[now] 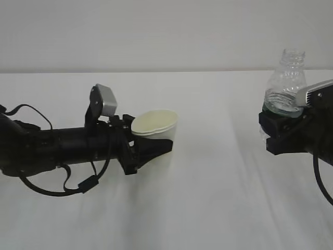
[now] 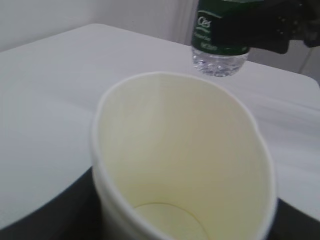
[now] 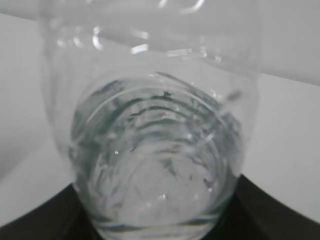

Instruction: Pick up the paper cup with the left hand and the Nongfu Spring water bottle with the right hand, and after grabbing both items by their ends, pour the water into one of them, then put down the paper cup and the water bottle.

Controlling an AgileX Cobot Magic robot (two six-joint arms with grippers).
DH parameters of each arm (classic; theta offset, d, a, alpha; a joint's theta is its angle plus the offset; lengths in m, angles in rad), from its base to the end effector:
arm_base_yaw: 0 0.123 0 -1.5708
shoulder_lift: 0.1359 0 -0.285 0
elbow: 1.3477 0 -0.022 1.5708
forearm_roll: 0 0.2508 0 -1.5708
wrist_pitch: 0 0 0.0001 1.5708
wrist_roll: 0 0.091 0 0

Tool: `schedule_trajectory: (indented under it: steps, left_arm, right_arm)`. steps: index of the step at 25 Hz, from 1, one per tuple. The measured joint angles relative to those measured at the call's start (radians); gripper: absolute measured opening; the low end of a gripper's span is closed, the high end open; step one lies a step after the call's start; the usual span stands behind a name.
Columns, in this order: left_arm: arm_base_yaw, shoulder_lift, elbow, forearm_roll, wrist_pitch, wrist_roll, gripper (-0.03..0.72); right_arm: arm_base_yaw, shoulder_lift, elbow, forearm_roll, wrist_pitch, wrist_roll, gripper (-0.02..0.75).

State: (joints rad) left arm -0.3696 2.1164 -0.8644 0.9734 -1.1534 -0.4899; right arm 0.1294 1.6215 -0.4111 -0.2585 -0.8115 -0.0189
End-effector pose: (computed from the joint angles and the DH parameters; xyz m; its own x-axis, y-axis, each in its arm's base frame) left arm 0.3075 -0.1928 0.1071 -0.1974 0.1098 -0.9742 0.9277 0.3420 -0.1494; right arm 0.2615 0.0510 0.1575 -0.2542 -0.2289 -0.9397 -0.3581 0.9248 -0.1284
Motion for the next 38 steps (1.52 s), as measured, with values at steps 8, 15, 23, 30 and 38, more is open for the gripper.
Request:
schedule_trajectory:
  steps: [8, 15, 23, 30, 38]
  left_arm:
    - [-0.088, 0.000, -0.053, -0.026, 0.000, -0.016, 0.453]
    - [-0.093, 0.005, -0.056, -0.030, 0.000, -0.043, 0.453]
    - [-0.126, 0.068, -0.100, 0.018, 0.016, -0.095, 0.452]
    - [-0.137, 0.068, -0.157, 0.070, 0.018, -0.126, 0.452]
    - [-0.137, 0.068, -0.194, 0.139, 0.020, -0.188, 0.452]
  right_arm:
    - [0.000, -0.080, 0.005, -0.002, 0.101, 0.000, 0.422]
    - [0.000, -0.169, 0.006, -0.002, 0.215, 0.000, 0.422]
    - [0.000, -0.209, -0.003, -0.004, 0.302, 0.000, 0.422]
    - [0.000, -0.209, -0.003, -0.006, 0.364, -0.039, 0.422]
    - [0.000, -0.217, -0.003, -0.008, 0.413, -0.130, 0.421]
